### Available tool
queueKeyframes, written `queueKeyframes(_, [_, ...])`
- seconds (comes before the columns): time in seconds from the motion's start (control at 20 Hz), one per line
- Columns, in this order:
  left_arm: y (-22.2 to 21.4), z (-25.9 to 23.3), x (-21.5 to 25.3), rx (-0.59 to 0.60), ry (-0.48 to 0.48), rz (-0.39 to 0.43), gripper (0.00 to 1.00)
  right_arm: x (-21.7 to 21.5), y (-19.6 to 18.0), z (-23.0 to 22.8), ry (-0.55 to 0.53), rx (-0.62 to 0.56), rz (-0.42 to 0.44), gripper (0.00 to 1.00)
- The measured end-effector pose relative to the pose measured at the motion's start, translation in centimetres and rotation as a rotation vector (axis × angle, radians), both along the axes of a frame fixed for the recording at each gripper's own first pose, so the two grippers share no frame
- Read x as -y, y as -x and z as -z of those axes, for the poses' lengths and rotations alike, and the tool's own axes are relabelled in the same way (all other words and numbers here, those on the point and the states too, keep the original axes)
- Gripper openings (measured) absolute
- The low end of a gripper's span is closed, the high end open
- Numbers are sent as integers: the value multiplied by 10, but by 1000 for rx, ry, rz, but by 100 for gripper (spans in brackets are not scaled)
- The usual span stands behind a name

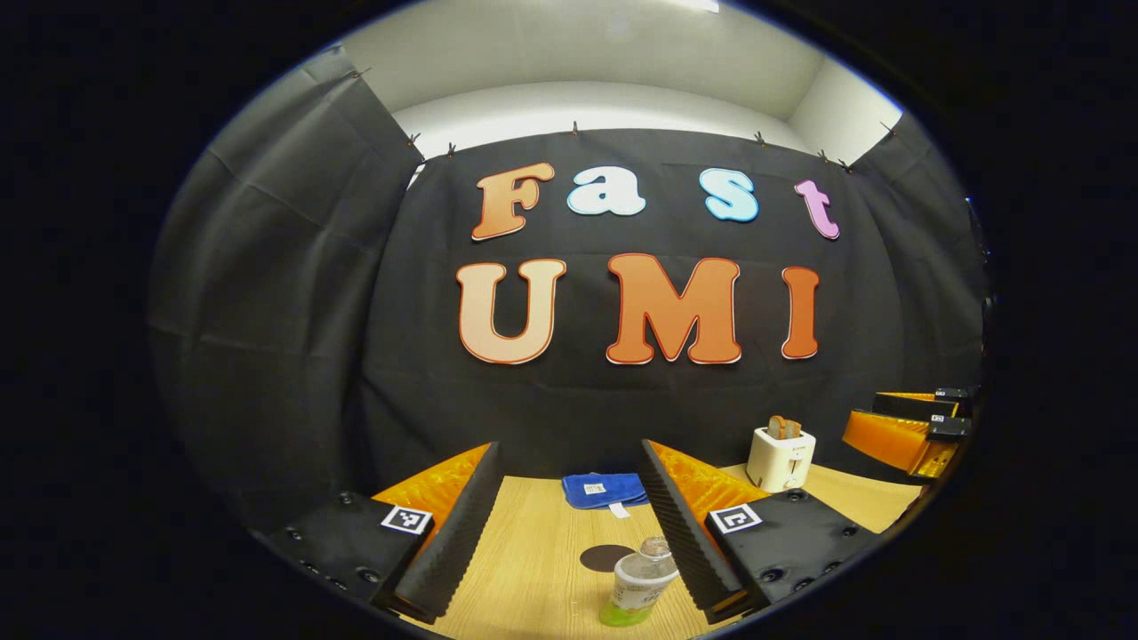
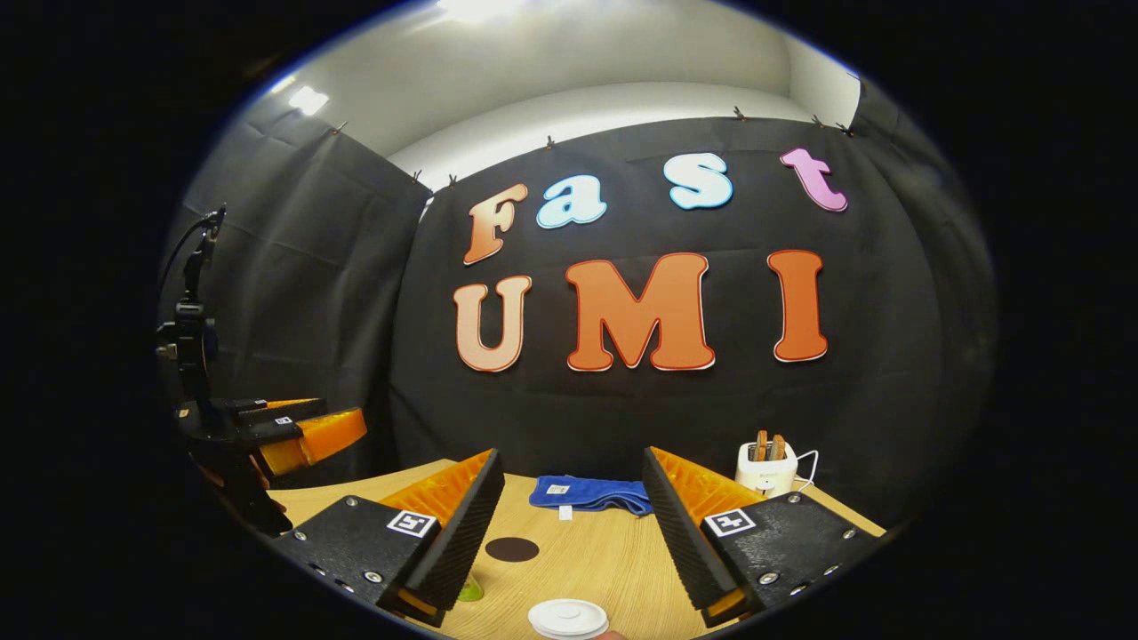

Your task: Open the teacup lid with one hand, grasp the water bottle and pour water into the teacup with the other hand; after pouring, place the water bottle on the coaster and then close the teacup lid.

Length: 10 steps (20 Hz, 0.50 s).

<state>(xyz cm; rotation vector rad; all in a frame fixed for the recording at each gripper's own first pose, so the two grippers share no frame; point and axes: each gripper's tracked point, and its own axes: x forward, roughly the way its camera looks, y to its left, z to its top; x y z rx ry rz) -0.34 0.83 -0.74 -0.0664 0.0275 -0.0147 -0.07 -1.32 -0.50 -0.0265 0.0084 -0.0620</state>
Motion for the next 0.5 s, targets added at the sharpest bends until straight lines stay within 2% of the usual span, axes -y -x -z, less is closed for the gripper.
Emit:
queueKeyframes(0.15, [0,7,3,-13,-16,16,98,4,1,9,20,-15,23,94])
queueKeyframes(0.5, [15,23,23,0,-59,76,96,-1,-2,44,11,-77,2,94])
